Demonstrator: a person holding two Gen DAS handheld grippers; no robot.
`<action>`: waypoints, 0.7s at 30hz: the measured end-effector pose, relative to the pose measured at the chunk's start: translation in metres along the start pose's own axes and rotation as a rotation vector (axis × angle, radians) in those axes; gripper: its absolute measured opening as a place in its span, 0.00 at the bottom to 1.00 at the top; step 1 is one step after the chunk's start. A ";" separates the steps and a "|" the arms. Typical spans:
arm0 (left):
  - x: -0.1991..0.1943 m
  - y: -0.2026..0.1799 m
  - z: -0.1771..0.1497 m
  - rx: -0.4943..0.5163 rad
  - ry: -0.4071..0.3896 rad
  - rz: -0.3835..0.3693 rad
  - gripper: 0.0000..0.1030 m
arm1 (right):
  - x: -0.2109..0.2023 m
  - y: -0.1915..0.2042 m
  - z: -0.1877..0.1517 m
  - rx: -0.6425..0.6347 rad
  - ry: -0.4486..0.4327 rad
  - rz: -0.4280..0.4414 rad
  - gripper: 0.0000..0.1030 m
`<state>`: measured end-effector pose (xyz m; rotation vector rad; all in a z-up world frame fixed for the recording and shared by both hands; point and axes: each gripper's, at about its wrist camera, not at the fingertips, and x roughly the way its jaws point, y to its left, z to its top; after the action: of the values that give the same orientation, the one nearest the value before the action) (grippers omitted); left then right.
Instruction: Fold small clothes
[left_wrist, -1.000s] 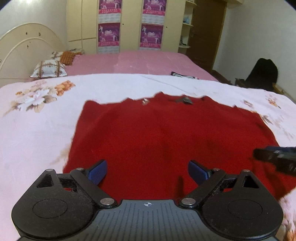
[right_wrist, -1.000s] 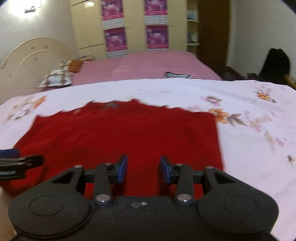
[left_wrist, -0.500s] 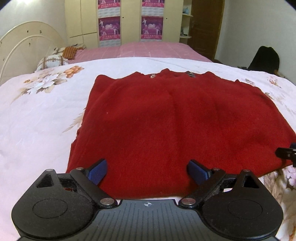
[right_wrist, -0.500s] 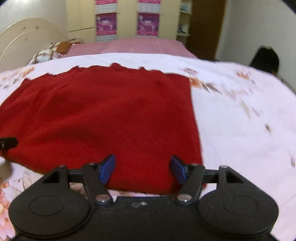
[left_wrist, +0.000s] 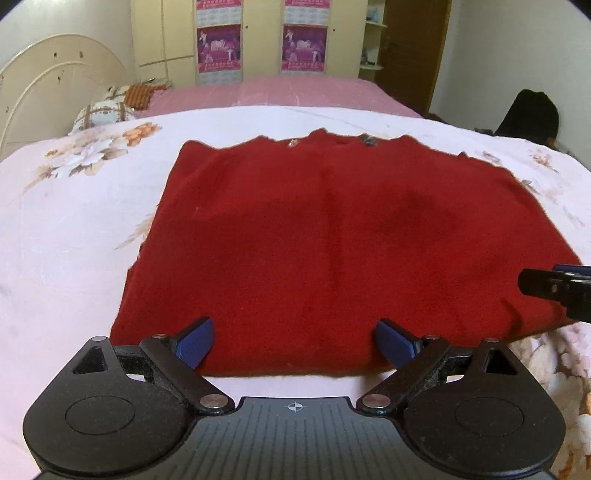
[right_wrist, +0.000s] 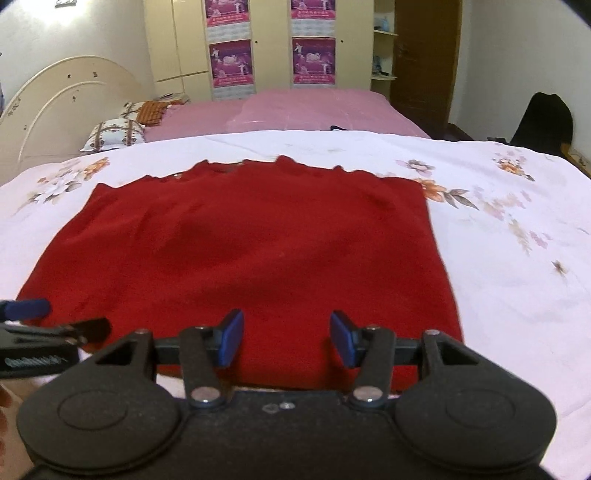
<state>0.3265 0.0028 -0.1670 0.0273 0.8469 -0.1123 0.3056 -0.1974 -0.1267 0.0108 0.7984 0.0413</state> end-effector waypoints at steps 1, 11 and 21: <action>0.000 -0.001 0.000 0.005 -0.001 0.004 0.91 | 0.002 0.002 0.000 0.001 0.004 0.001 0.49; -0.003 -0.001 0.008 -0.017 0.018 0.003 0.91 | 0.014 0.002 -0.001 -0.007 0.058 -0.005 0.50; -0.011 -0.010 0.035 0.001 -0.046 -0.030 0.91 | 0.008 -0.001 0.015 0.006 0.003 0.006 0.51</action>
<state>0.3444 -0.0087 -0.1357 0.0127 0.8010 -0.1406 0.3219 -0.1980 -0.1222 0.0187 0.8017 0.0452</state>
